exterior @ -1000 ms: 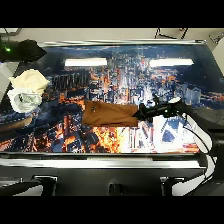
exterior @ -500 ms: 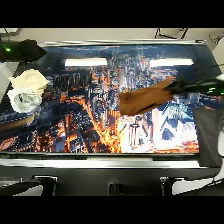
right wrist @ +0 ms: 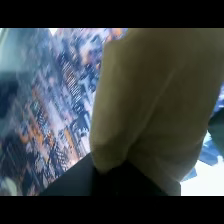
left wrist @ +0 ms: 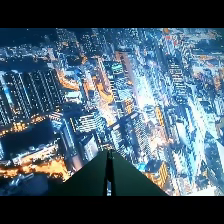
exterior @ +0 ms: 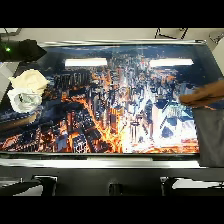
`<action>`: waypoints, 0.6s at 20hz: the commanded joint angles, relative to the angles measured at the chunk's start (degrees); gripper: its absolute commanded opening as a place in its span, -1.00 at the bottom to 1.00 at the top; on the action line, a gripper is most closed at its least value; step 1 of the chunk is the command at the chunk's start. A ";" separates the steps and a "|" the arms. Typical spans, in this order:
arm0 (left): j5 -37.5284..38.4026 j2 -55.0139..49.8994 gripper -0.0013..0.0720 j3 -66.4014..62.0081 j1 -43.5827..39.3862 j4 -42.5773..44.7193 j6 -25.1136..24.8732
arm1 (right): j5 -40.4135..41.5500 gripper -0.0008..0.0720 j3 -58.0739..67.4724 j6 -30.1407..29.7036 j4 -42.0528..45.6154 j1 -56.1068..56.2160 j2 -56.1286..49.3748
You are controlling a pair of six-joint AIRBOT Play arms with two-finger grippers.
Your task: Fold the clothes and pants, and hang the long-sleeved shirts on hangers.
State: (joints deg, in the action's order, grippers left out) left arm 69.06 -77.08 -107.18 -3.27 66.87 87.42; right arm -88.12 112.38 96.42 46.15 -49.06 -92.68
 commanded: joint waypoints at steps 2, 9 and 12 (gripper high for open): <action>-0.04 -0.02 -0.89 0.02 -0.04 0.02 -0.50 | -1.60 -0.87 1.46 6.43 5.62 -5.42 1.99; -0.04 -0.02 -0.89 0.02 -0.04 0.00 -1.86 | -12.98 -0.86 0.87 12.48 18.82 -10.49 4.00; -0.02 -0.02 -0.89 0.02 -0.02 0.02 -2.01 | -17.40 -0.86 -4.63 11.93 28.41 -10.49 4.98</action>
State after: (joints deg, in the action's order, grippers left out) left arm 69.01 -77.08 -107.18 -3.27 66.87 85.86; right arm -100.29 111.22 107.66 64.79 -58.92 -88.60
